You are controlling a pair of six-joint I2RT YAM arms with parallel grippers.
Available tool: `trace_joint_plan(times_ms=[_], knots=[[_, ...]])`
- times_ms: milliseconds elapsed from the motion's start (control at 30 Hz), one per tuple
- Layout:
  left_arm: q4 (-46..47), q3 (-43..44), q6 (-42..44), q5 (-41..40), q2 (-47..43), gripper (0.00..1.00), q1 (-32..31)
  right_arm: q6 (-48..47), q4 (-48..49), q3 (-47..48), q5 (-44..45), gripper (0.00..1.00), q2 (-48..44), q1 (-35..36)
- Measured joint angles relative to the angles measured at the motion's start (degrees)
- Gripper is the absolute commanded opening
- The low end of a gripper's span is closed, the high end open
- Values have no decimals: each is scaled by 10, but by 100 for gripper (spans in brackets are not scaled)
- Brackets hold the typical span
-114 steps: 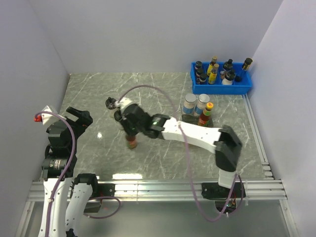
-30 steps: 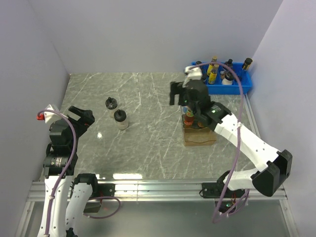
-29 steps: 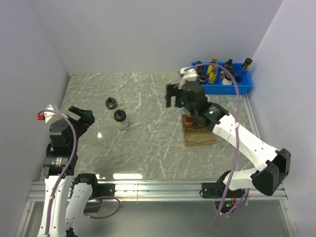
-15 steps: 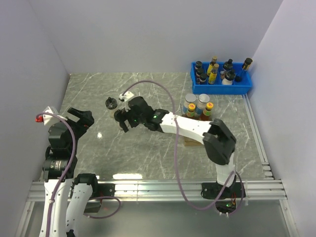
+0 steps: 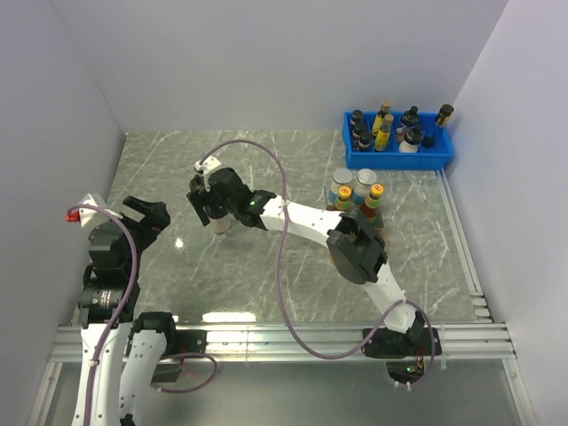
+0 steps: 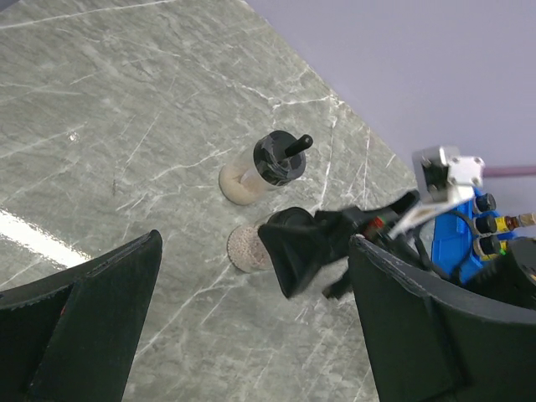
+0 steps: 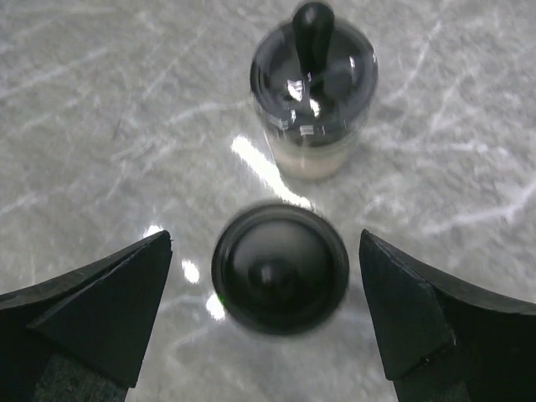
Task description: Organize the condiment bottles
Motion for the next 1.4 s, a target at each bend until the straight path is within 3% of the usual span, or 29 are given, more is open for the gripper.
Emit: trace_joint_plan(times_ms=[133,367,467,500,567,667,833,1000,1200,1400], knots=[[0,-1,0,0,0,99,0,2,-16,63,20,96,49,0],[0,-4,0,0,1,99,0,14,-37,68,42,78,60,-5],[0,-7,0,2,3,99,0,22,-25,52,43,55,55,-8],[1,-7,0,3,3,99,0,21,-15,40,46,38,48,-8],[2,-7,0,5,4,99,0,25,-7,14,48,15,33,-10],[2,-7,0,7,6,99,0,30,-5,-23,50,0,5,-12],[3,-7,0,9,7,99,0,44,-25,-136,54,0,-97,-13],[8,-7,0,15,17,100,0,63,-39,-280,77,0,-285,-13],[23,-7,0,17,36,99,0,104,-71,-430,170,0,-537,-16],[39,-7,-2,26,57,99,0,174,-137,-555,235,0,-678,-66]])
